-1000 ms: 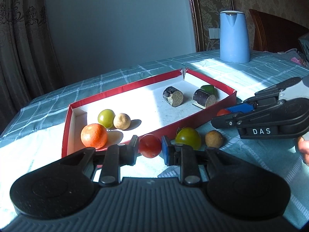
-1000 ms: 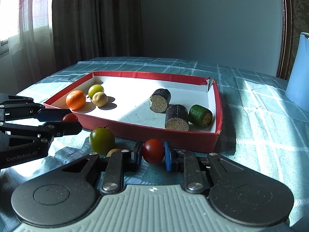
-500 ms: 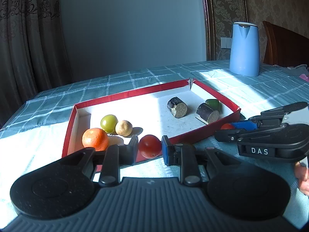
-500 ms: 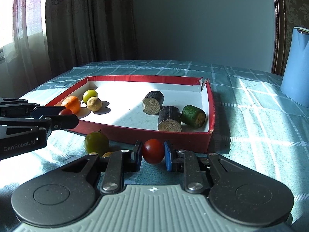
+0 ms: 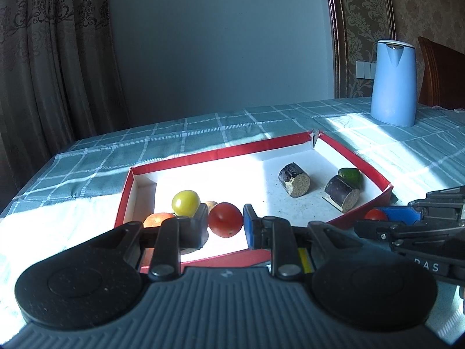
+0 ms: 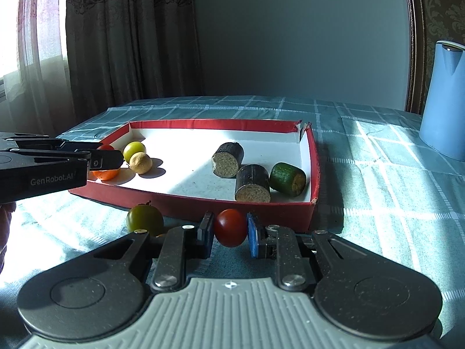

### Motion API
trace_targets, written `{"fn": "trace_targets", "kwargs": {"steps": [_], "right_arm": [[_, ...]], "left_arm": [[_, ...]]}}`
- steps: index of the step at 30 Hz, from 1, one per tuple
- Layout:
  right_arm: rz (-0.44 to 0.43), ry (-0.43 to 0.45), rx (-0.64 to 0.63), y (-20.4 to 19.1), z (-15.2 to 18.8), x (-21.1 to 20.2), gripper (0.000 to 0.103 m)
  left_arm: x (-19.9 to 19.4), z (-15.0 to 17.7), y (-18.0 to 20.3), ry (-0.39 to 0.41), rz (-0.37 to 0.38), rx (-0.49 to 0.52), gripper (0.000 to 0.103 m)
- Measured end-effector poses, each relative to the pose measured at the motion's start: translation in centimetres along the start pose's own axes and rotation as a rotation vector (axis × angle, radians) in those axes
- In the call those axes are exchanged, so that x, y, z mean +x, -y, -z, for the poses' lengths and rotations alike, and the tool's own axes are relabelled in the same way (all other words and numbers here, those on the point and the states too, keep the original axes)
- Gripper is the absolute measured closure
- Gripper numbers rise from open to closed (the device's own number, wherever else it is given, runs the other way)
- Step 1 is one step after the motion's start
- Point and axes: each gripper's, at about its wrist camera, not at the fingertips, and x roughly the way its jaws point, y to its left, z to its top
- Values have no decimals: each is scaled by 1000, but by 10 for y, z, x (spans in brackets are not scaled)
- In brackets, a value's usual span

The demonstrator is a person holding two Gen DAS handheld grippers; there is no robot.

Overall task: Organize fruits
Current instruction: 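Carry the cherry tomato into the tray with the left gripper while the right drops its tomato there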

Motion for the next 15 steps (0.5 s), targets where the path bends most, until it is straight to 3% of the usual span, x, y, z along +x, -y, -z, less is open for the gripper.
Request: {"fn": "trace_targets", "kwargs": {"steps": [15], "right_arm": [[-1, 21, -26, -12, -9, 4, 79]], "left_arm": [[35, -6, -28, -62, -102, -90, 80]]}}
